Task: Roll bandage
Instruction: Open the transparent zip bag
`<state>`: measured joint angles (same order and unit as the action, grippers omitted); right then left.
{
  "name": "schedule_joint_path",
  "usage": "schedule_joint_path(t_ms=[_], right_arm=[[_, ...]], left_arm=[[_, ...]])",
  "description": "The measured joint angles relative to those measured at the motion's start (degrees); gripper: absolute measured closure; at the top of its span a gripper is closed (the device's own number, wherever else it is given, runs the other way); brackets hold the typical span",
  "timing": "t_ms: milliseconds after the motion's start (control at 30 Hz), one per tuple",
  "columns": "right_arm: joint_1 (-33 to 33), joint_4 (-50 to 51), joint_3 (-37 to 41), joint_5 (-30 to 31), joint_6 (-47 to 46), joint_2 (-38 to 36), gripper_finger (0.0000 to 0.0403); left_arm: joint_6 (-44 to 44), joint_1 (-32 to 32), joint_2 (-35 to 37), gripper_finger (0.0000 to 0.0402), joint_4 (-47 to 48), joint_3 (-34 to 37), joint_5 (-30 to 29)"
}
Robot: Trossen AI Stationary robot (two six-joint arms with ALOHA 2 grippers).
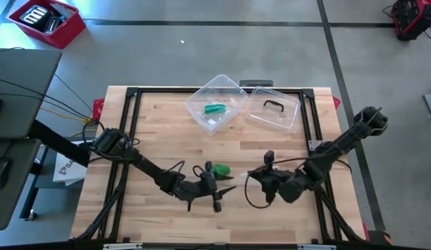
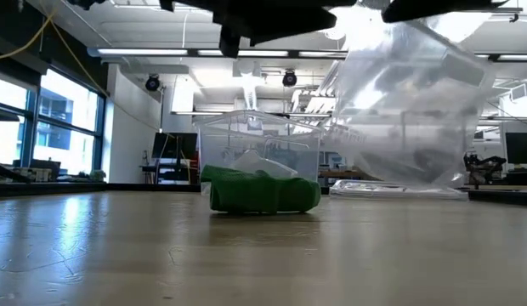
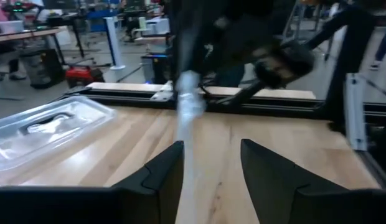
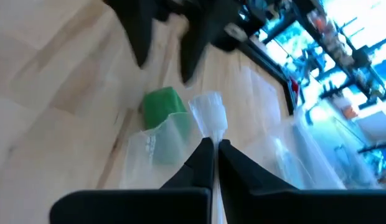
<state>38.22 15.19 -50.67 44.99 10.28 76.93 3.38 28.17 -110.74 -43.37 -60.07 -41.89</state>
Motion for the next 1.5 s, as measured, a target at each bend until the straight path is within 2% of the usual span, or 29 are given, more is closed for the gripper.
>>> schedule_joint_path(t_ms=[167,367,633,800,967,1067,1167,1267,1367,1433,1500], right_arm=[[1.02,-2.19,-0.32,-0.06,2.88,0.00,0.0401],[0.47,-3.93,-0.25,-0.45,4.93,0.00,0.0401],[0.28,-4.29,-0.21,-1.00,4.95,0.00,0.0401],[0.28,-4.28,-0.18,-2.20,3.16,0.00,0.0400],[-0.34,-4.25,-0.16,-3.54,0.96,0.00,0.0393],[-0.37,-3.16,-0.29,-3.08,2.05,-0.37,0.0362],[-0.18,1.21,-2.66,-0.93,1.18,-1.65,0.0307],[-0.20,10.06,-6.46,-1.72,-6.15,-3.44,0.0248],[-0.51,15.81,-8.90,-10.38,-12.77,-4.32,0.0202],[-0.95,14.66,-9.01,-16.56,-14.42,-4.34,0.0184],[-1.07,9.98,-7.35,-18.89,-14.93,-4.00,0.0179]], left_arm=[[0.16,-1.33,0.00,0.0230,-0.61,0.00,-0.08],[0.42,-3.24,0.00,0.0225,-3.43,0.00,8.21],[0.44,-5.37,0.00,0.0227,-4.46,0.00,8.93],[0.42,-5.93,0.00,0.0265,-4.55,0.00,10.00],[-1.11,-6.04,0.00,0.0345,-4.51,0.00,10.08],[-4.01,-5.67,0.00,0.0391,-4.12,0.00,9.56],[-6.79,-4.45,0.00,0.0392,-1.76,0.00,6.34],[-10.02,-2.59,0.00,0.0398,0.70,0.00,4.12],[-13.53,-1.05,0.00,0.0400,1.05,0.00,3.59],[-14.96,-0.24,0.00,0.0400,0.65,0.00,2.80],[-15.16,0.15,0.00,0.0401,0.24,0.00,1.64]])
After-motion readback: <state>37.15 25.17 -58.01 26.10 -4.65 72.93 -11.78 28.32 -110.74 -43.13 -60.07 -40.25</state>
